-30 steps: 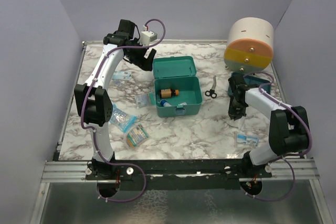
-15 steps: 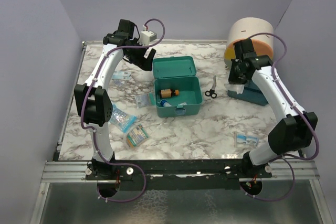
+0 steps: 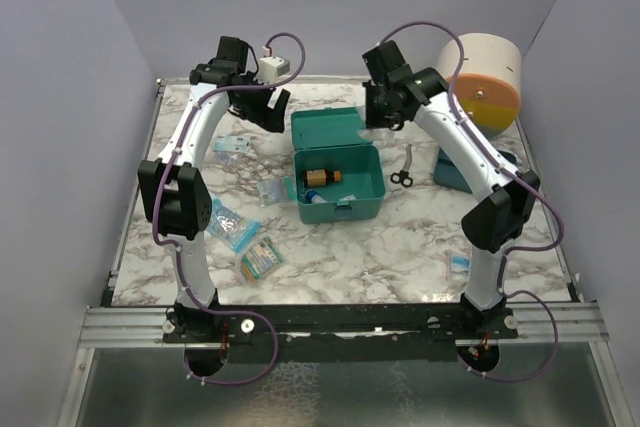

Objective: Organize the medicine kit

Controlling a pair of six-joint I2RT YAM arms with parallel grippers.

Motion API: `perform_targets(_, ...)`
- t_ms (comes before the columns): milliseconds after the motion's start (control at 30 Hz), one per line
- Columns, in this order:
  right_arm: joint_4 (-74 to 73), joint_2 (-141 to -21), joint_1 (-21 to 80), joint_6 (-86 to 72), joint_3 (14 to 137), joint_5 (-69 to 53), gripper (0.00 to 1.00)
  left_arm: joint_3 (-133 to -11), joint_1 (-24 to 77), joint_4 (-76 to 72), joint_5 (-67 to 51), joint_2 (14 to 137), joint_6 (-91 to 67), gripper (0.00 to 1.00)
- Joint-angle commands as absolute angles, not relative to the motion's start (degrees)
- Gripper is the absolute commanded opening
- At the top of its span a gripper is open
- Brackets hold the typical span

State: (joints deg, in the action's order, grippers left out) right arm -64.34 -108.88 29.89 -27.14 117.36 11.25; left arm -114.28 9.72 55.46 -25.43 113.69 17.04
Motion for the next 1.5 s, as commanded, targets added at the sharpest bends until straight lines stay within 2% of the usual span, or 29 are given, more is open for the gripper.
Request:
perform_targets(0, -65.84, -113.15, 33.22, -29.21, 122.77, 11.18, 0.01, -111.26, 8.89, 54.1, -24.95, 110.63, 16.32, 0.82)
perform_targets(233, -63.04, -113.21, 36.32, -31.75, 118.0, 9.47, 0.01, -108.61, 8.4, 53.11, -25.0, 109.25, 15.93, 0.82)
perform_targets(600, -55.43, -108.91, 37.51, -35.76, 100.58, 7.41, 0.01, -109.13, 7.65, 52.95, -25.18, 109.75, 15.96, 0.82)
perform_targets(1067, -50.76, -114.11, 37.1, -34.24, 95.76, 9.47, 0.02, -108.8, 7.69, 53.0, -24.9, 109.0, 16.2, 0.82)
perform_targets(1167, -50.4, -114.53, 36.98, -33.88, 95.75, 10.11, 0.13, -108.02, 7.65, 53.0, -24.88, 108.57, 16.47, 0.82)
perform_targets(1267, -49.88, -113.92, 36.9, -33.21, 96.44, 10.8, 0.33, -107.46, 7.65, 53.0, -24.95, 108.46, 16.53, 0.82)
perform_targets(1367, -50.84, -113.64, 36.97, -32.69, 98.57, 11.33, 0.49, -107.32, 7.7, 53.01, -25.12, 108.54, 16.32, 0.82)
perform_targets(1467, -52.75, -113.56, 36.92, -32.3, 101.96, 11.04, 0.54, -107.39, 7.68, 53.0, -25.22, 108.75, 16.34, 0.82)
